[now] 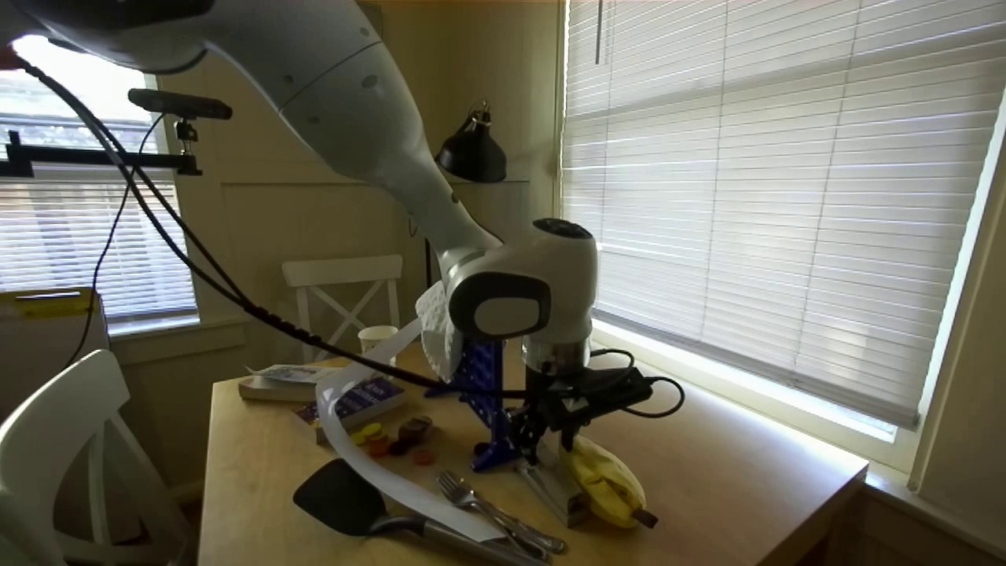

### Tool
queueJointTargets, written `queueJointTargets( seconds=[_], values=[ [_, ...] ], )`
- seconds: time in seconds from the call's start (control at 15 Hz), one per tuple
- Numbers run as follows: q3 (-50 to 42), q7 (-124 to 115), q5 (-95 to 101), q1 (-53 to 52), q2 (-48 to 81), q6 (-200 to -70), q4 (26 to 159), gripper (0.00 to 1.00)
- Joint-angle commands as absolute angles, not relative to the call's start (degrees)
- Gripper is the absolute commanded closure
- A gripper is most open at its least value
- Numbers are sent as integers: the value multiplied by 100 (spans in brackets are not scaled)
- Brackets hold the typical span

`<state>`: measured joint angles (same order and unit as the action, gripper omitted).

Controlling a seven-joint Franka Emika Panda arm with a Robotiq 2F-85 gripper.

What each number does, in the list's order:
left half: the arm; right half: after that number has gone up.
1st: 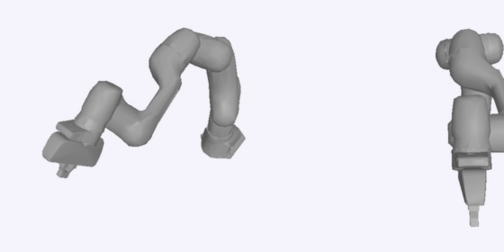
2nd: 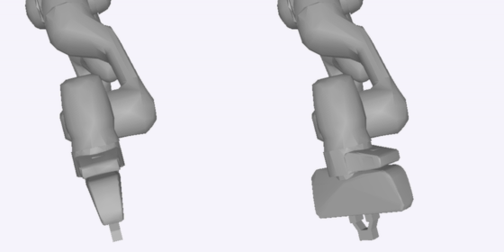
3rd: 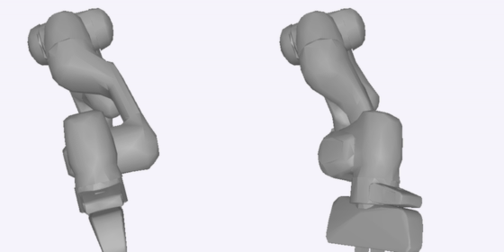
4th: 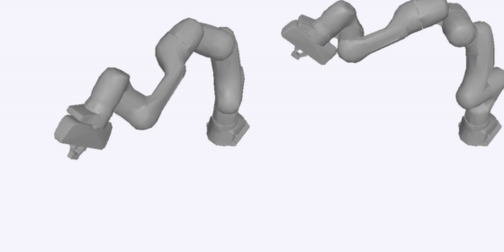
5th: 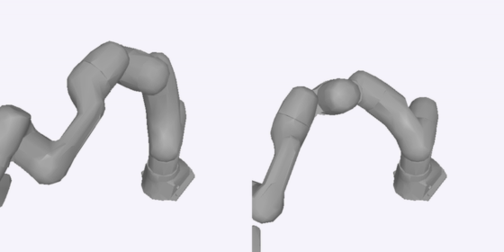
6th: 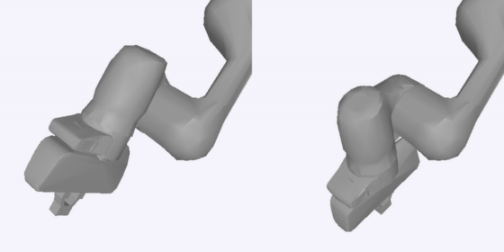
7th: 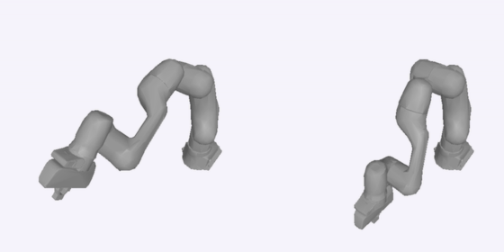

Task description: Move the stapler downwards and the spatula forward onto the table

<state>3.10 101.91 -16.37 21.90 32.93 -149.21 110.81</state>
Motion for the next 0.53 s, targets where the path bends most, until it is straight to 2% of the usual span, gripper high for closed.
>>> queueJointTargets(
  seconds=[0.0, 0.07, 0.13, 0.2, 0.27, 0.33, 0.47],
  values=[
    [432, 10336, -1608, 2338, 3536, -14923, 10840, 57],
    [426, 10321, -1594, 2338, 3569, -14925, 10824, 57],
    [418, 10314, -1574, 2337, 3584, -14926, 10827, 63],
    [407, 10299, -1556, 2334, 3593, -14925, 10836, 82],
    [383, 10247, -1534, 2316, 3589, -14912, 10845, 82],
    [380, 10217, -1551, 2309, 3529, -14968, 10908, 89],
    [361, 10120, -1592, 2289, 3225, -15072, 11158, 89]
  ],
)
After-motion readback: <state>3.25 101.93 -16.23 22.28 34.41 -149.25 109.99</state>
